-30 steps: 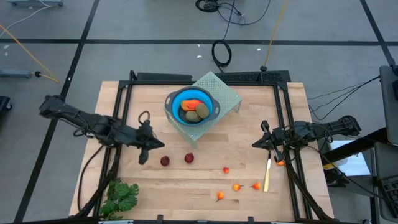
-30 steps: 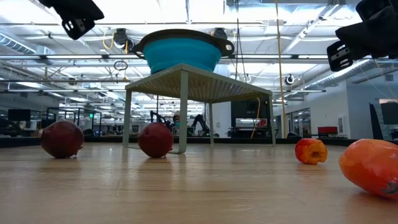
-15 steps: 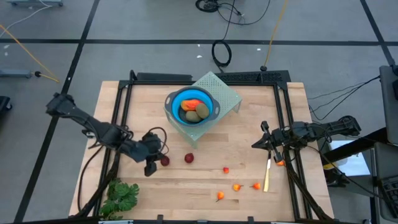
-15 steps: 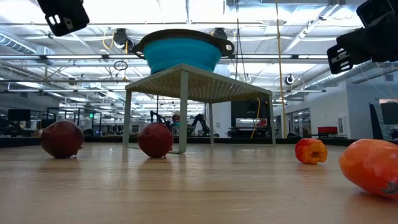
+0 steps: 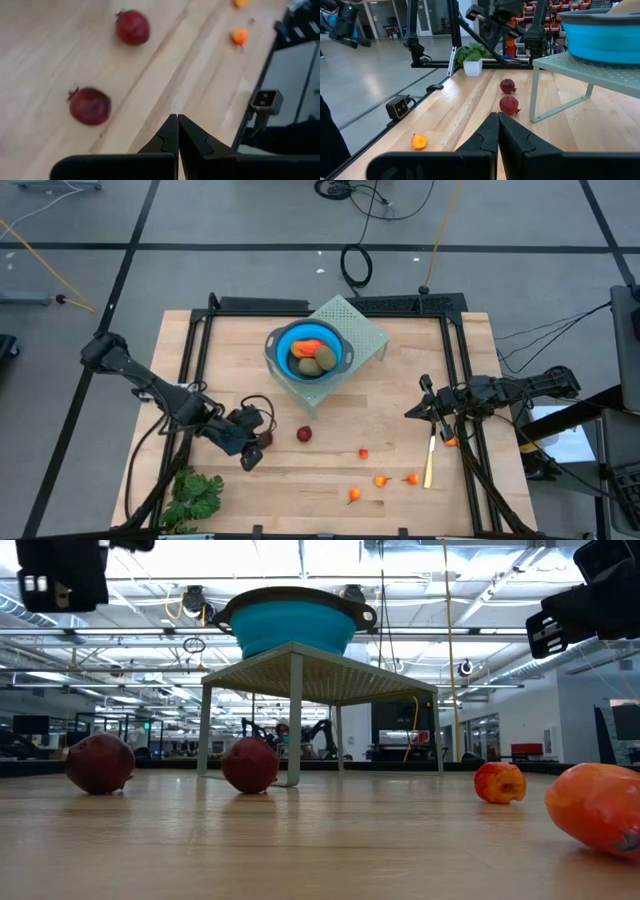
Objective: Pick & Place Fruit
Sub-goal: Put the pomegranate into the collapsible colander on the shelf
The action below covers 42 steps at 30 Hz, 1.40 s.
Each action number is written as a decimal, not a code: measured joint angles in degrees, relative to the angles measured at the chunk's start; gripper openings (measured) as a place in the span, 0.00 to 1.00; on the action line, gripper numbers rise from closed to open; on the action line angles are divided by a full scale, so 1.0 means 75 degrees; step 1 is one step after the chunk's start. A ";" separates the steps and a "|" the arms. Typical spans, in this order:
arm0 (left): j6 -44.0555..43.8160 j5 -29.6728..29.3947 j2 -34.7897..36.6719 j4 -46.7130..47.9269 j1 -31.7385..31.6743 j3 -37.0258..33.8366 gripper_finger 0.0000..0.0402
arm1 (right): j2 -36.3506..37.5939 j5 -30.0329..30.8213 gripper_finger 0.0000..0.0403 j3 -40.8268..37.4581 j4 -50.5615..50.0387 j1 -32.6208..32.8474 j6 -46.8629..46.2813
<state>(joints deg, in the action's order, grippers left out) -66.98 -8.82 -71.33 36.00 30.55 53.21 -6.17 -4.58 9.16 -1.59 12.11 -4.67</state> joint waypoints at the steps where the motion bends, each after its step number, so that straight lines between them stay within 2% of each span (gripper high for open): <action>1: -0.0286 0.0006 -0.0011 0.0116 0.0000 0.0000 0.00 | 0.0000 0.0000 0.00 0.0001 -0.0002 0.0002 0.0000; 6: -0.1691 0.0001 -0.0052 0.0641 -0.0003 0.0000 0.00 | 0.0000 0.0000 0.00 0.0001 0.0001 0.0001 0.0000; 16: -0.3503 -0.0047 -0.0050 0.0767 -0.0005 0.0000 0.00 | 0.0000 0.0000 0.00 0.0001 0.0001 0.0002 0.0000; 21: -0.4091 -0.0568 -0.0050 0.0847 -0.0006 0.0000 0.00 | 0.0000 0.0000 0.00 0.0001 0.0001 0.0002 0.0000; 27: -0.4401 -0.0837 -0.0050 0.1155 -0.0100 0.0000 0.00 | 0.0000 0.0000 0.00 0.0001 0.0001 0.0000 0.0000; 42: -0.4303 -0.0828 -0.0050 0.1255 -0.0221 0.0000 0.00 | 0.0000 0.0000 0.00 0.0002 0.0001 0.0002 0.0003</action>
<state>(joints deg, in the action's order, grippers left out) -99.26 -15.03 -71.70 45.41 28.88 53.21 -6.17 -4.58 9.18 -1.58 12.12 -4.64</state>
